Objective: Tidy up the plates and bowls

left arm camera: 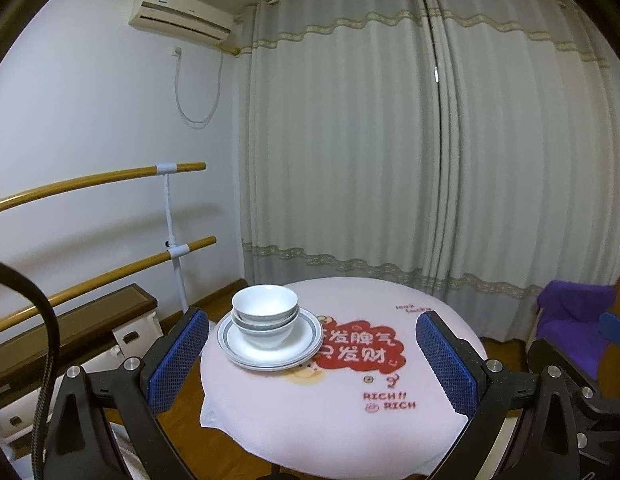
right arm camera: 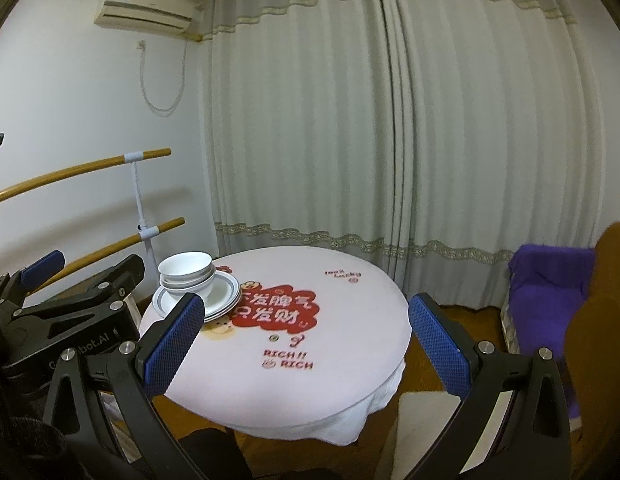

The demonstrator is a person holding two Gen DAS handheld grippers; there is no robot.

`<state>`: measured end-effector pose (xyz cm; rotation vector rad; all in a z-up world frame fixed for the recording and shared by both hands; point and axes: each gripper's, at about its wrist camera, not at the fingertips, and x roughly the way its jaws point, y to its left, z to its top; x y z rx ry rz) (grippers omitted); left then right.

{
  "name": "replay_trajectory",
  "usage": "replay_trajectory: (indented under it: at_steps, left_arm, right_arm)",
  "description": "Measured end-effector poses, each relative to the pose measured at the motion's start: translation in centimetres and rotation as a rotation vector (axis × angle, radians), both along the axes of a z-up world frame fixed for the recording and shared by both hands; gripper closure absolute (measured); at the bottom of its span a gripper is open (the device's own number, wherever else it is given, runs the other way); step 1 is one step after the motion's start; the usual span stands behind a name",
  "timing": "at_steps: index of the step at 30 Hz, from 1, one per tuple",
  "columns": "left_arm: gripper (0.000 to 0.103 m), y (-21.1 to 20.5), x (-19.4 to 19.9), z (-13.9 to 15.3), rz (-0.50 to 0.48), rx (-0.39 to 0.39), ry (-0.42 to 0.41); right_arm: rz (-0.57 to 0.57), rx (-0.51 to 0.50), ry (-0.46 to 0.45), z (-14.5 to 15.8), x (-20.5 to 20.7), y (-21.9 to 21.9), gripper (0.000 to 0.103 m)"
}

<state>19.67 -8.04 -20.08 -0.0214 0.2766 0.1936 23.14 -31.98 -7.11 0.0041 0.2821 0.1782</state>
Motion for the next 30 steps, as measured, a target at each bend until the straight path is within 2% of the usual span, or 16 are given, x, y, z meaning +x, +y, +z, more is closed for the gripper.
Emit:
replay_trajectory:
  at_steps: [18, 24, 30]
  left_arm:
    - [0.001, -8.8, 13.0, 6.7, 0.079, 0.035, 0.079]
    - [0.001, -10.0, 16.3, 8.2, 0.108, 0.017, 0.086]
    - [0.001, -9.9, 17.6, 8.9, 0.133, 0.003, 0.091]
  right_arm:
    - [0.096, -0.038, 0.048, 4.2, 10.3, -5.3, 0.000]
    - [0.132, -0.040, 0.071, 5.4, 13.2, -5.6, 0.000]
    - [0.156, -0.057, 0.077, 6.2, 14.6, -5.2, 0.000]
